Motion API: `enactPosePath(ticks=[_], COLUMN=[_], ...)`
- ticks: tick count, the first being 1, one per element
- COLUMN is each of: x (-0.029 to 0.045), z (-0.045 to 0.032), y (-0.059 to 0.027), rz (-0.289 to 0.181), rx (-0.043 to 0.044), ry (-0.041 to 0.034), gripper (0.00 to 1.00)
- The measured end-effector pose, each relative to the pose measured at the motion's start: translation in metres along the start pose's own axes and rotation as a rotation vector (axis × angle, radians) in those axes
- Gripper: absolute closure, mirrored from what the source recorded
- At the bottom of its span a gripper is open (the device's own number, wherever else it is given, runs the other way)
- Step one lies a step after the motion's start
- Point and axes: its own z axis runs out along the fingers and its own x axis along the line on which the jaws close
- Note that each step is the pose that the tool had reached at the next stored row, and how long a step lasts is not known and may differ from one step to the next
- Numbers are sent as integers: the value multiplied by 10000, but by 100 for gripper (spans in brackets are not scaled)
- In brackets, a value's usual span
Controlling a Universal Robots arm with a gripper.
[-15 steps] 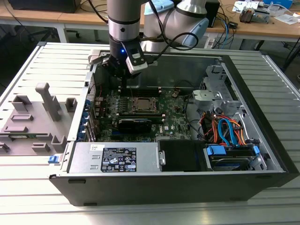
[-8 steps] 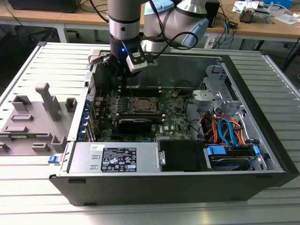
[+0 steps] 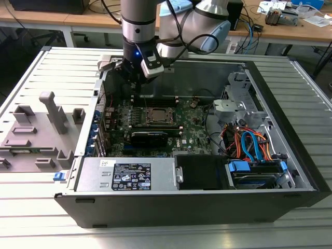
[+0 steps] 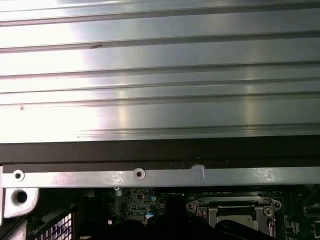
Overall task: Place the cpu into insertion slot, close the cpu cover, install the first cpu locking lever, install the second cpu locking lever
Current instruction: 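Install the first cpu locking lever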
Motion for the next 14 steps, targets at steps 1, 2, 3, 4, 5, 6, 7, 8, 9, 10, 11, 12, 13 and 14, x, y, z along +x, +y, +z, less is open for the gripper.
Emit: enactPosePath(ticks=[1, 2, 3, 4, 5, 6, 7, 8, 9, 10, 11, 12, 13, 14], x=[-8, -19, -30, -40, -46, -50, -54, -60, -62, -63, -66, -70, -71, -74], z=[5, 7, 8, 8, 8, 8, 8, 8, 7, 7, 7, 7, 7, 8], y=[0, 0, 1, 1, 1, 1, 1, 2, 2, 2, 2, 2, 2, 1], rz=[-38, -67, -90, -112, -122, -132, -141, -153, -159, -161, -162, -163, -162, -162], rx=[0, 0, 1, 3, 5, 4, 3, 4, 4, 5, 5, 5, 5, 5], ry=[1, 2, 5, 8, 8, 9, 9, 10, 10, 10, 10, 10, 10, 11], gripper=[89, 89, 89, 89, 89, 89, 89, 89, 89, 89, 89, 89, 89, 89])
